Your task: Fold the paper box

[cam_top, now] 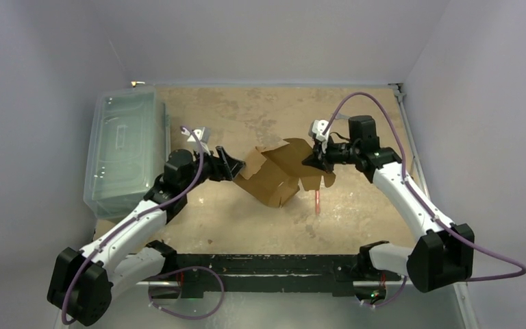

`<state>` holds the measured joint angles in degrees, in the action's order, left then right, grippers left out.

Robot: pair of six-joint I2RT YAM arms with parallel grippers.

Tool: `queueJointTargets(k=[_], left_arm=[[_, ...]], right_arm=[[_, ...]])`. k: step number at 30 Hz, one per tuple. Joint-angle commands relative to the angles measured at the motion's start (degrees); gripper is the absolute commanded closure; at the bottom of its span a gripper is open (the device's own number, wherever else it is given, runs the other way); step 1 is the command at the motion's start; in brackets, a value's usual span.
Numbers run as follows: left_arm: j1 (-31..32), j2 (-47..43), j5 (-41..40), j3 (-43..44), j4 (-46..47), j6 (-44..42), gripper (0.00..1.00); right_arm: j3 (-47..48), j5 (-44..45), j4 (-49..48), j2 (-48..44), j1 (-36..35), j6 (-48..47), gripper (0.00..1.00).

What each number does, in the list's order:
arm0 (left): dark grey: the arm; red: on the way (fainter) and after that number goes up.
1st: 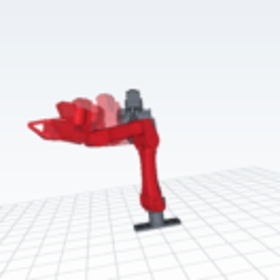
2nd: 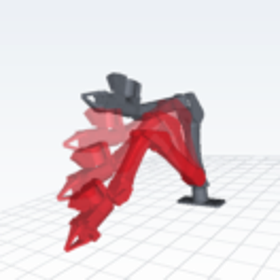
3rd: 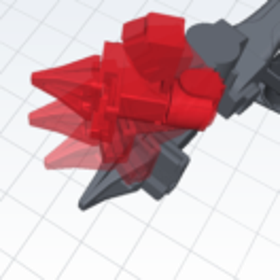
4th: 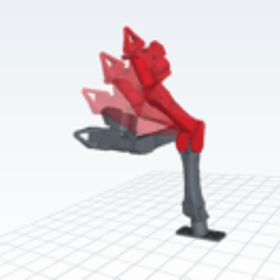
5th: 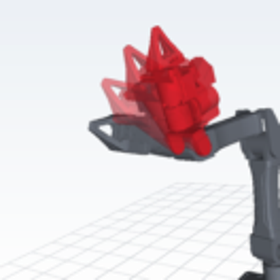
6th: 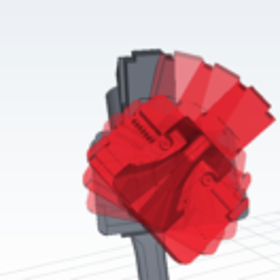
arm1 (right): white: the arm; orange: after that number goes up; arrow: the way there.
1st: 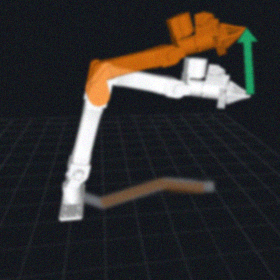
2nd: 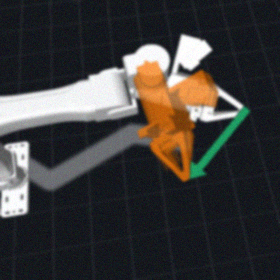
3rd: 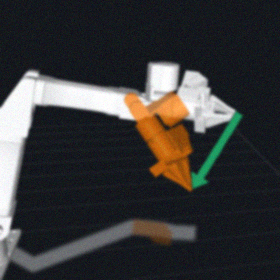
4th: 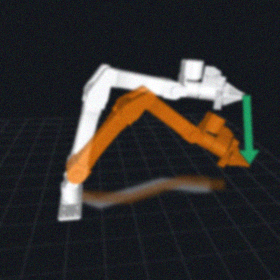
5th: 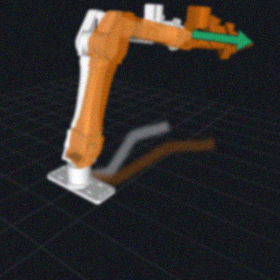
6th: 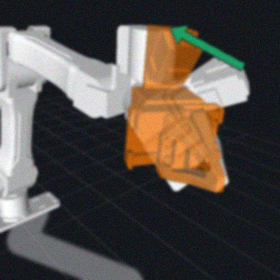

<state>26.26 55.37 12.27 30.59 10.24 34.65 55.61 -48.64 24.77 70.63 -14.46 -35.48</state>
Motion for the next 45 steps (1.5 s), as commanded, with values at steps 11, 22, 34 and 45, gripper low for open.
queueJointTargets(k=[11, 22, 34, 45], left_arm=[[-0.3, 2.6, -2.7, 5.4, -6.7, -5.2, 0.31], [-0.4, 7.5, -3.2, 2.1, -3.1, -5.6, 0.29], [-0.4, 8.1, -3.7, -4.2, 5.0, -1.6, 0.28], [0.2, 9.0, -1.4, -13.6, 18.2, 2.7, 0.28]], right_arm=[[2.3, 15.0, -5.1, -3.5, -7.4, 1.9, 1.00], [10.4, 34.2, 5.0, -0.1, -20.0, -8.7, 1.00], [9.9, 50.8, 6.2, 3.6, -32.0, -11.6, 1.00], [4.6, 51.3, 2.2, 1.4, -34.0, -9.1, 1.00]])
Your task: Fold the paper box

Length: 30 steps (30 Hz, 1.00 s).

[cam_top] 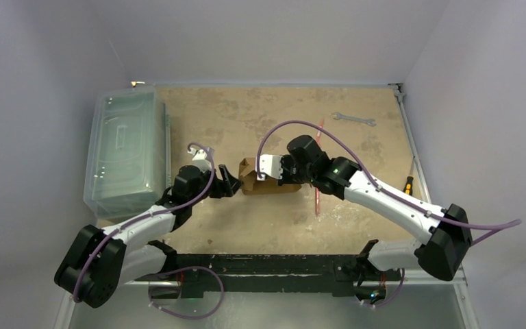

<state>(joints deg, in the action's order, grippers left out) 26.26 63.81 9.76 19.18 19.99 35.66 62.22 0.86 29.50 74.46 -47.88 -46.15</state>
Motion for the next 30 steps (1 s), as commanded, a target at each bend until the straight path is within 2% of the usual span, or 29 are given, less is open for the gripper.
queueJointTargets(k=[1, 12, 22, 30], left_arm=[[0.4, 0.7, 1.1, -2.8, 9.4, 1.7, 0.28], [2.3, 0.2, 1.1, -5.5, 15.7, -1.1, 0.27], [2.4, 0.4, -0.8, -7.9, 16.4, -2.9, 0.26], [2.4, -0.8, -1.6, -11.5, 19.4, -1.4, 0.25]], right_arm=[[-2.7, 1.8, -3.3, -3.1, -0.7, 2.0, 1.00], [-9.2, 3.0, -10.9, -8.5, -3.0, 5.7, 1.00], [-14.4, 6.9, -14.5, -7.2, -8.9, 4.8, 1.00], [-18.1, 9.8, -19.5, -7.2, -9.8, 6.1, 1.00]])
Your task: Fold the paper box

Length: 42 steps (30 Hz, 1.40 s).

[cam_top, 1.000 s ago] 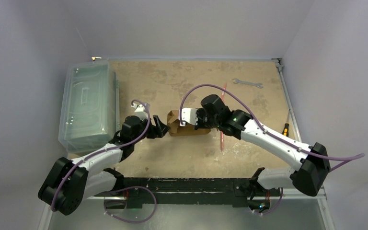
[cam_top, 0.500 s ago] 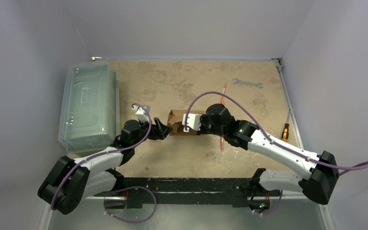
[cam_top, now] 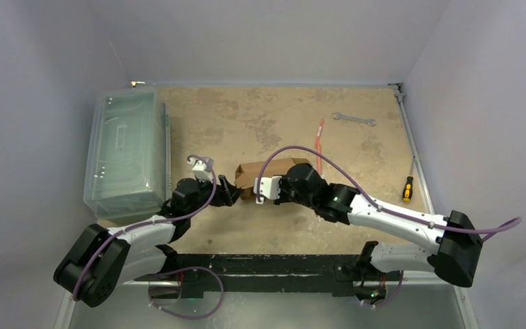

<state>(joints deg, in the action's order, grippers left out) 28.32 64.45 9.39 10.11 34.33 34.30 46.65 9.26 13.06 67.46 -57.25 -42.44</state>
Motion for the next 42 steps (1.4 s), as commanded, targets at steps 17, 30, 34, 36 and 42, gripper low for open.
queueJointTargets(k=[17, 30, 34, 36, 42], left_arm=[[1.0, -5.9, -0.5, -7.5, 12.1, 3.6, 0.18], [1.0, -6.0, -2.4, -6.0, 13.0, 3.8, 0.17], [1.0, -5.6, -5.8, -2.7, 10.8, 0.7, 0.17], [1.0, -5.0, -6.8, -1.8, 10.8, -0.6, 0.17], [1.0, -4.1, -7.3, -1.3, 12.2, -5.1, 0.16]], right_arm=[[-7.4, -3.5, -4.6, -3.3, -2.3, 2.8, 1.00], [-2.3, 6.5, -7.0, -1.0, -2.3, 1.5, 1.00], [-0.3, 11.3, -7.7, 0.5, -2.3, 0.9, 1.00], [0.2, 10.7, -7.7, 0.6, -2.3, 0.9, 1.00], [1.3, 9.0, -7.3, 0.9, -2.2, 1.4, 1.00]])
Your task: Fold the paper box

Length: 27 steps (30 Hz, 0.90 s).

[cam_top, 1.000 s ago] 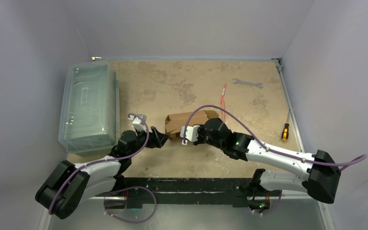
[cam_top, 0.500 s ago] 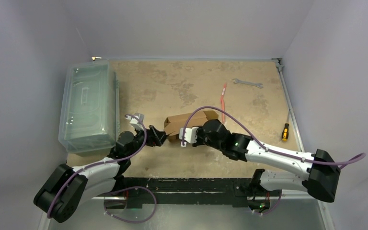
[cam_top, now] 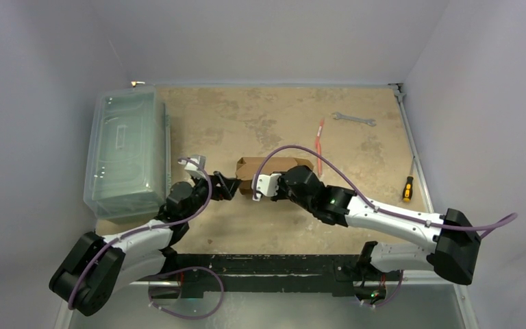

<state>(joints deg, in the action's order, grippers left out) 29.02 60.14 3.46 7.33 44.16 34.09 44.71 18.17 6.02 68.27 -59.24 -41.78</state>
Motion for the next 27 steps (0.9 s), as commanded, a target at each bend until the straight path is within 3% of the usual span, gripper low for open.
queueJointTargets(k=[1, 9, 18, 27], left_arm=[[0.3, -0.1, -1.2, 1.2, 2.7, -5.7, 0.16], [0.3, -1.8, 2.0, -0.7, 11.1, -10.5, 0.17], [0.2, 4.3, 3.3, 1.4, 13.8, -11.7, 0.17], [0.2, 1.4, 2.3, 1.5, 10.8, -11.1, 0.17]], right_arm=[[3.9, 0.3, 0.3, 0.2, -0.3, 0.7, 1.00], [8.9, 1.6, 6.0, 1.6, -0.3, 0.1, 1.00], [10.3, 2.5, 5.7, 3.2, -0.3, 1.3, 1.00], [11.3, 6.7, 4.9, 3.4, -0.3, 0.2, 1.00]])
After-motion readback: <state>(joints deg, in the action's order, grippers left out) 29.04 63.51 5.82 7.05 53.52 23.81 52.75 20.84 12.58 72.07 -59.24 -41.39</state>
